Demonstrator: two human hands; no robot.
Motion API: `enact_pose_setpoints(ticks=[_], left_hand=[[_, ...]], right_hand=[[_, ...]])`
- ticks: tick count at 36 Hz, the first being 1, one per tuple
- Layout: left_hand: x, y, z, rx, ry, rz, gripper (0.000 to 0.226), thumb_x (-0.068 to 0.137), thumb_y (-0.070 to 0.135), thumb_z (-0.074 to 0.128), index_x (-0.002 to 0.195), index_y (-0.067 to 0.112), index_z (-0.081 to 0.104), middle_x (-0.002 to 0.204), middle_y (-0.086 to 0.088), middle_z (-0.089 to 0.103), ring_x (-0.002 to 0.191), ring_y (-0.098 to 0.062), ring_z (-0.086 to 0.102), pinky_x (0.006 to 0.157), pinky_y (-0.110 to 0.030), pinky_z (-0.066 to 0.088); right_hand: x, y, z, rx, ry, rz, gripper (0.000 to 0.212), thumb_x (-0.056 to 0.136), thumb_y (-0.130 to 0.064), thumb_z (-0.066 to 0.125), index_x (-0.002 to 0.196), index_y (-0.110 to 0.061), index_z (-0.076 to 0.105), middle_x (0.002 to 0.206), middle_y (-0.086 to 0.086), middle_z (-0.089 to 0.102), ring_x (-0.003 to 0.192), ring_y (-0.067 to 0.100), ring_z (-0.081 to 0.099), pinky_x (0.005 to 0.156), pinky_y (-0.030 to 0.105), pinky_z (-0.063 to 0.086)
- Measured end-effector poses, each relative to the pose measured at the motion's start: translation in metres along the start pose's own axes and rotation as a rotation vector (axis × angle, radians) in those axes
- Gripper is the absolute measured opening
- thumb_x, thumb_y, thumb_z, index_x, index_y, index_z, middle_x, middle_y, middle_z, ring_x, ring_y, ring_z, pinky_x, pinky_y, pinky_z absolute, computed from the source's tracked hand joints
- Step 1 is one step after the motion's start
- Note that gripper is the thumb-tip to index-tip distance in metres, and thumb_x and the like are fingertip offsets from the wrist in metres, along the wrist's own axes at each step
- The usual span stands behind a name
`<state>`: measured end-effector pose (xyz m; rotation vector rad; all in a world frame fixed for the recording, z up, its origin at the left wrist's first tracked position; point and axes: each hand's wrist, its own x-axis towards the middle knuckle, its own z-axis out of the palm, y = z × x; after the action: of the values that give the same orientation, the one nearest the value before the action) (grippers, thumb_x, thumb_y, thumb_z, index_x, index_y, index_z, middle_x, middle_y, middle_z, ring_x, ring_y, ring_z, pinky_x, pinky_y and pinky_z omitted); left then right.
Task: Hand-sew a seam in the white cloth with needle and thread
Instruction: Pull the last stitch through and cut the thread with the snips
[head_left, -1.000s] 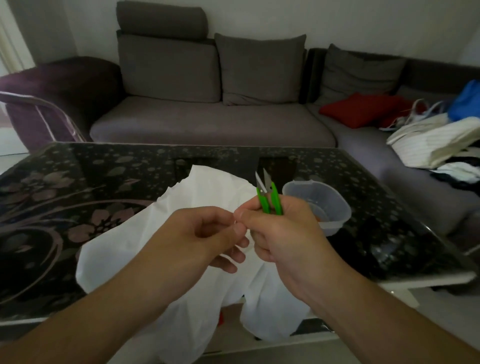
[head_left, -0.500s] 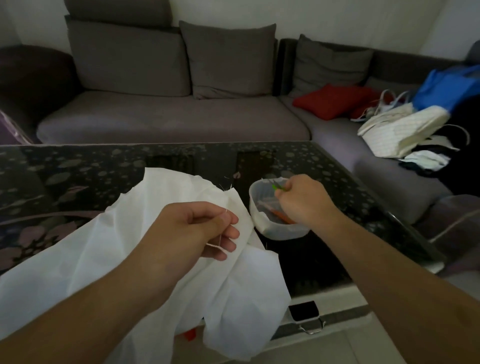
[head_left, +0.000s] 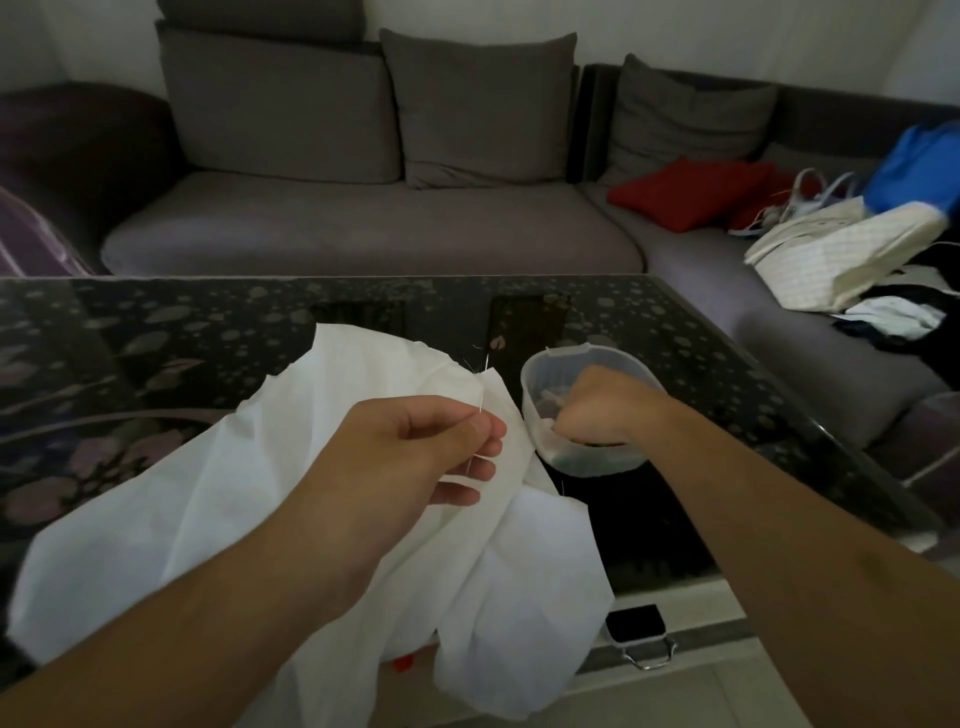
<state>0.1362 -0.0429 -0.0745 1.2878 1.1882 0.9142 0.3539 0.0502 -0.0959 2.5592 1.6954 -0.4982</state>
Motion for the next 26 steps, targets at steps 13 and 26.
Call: enact_pose_setpoints(ticks=[13,26], left_hand=[[-0.011,0.006,-0.022,-0.086,0.016,0.02,0.022,0.101,0.021,0.064,0.095,0.026,0.085,0.106,0.008,0.08,0.105,-0.013,0.075,0.101,-0.042,0.058],[-0.043,0.022,-0.046,-0.303,-0.124,0.08,0.024,0.103,0.012,0.057,0.105,0.003,0.078,0.113,-0.012,0.078,0.109,-0.026,0.075,0.092,-0.038,0.062]], right_hand=[[-0.058,-0.001,-0.043,0.654,0.096,-0.252,0.011,0.084,-0.032,0.082,0.093,-0.032,0.075,0.094,-0.008,0.072,0.091,0.009,0.065,0.069,0.026,0.044],[-0.154,-0.043,-0.028,0.763,-0.008,-0.623,0.014,0.089,-0.025,0.078,0.102,-0.03,0.078,0.092,-0.012,0.074,0.091,0.006,0.069,0.085,0.027,0.058]])
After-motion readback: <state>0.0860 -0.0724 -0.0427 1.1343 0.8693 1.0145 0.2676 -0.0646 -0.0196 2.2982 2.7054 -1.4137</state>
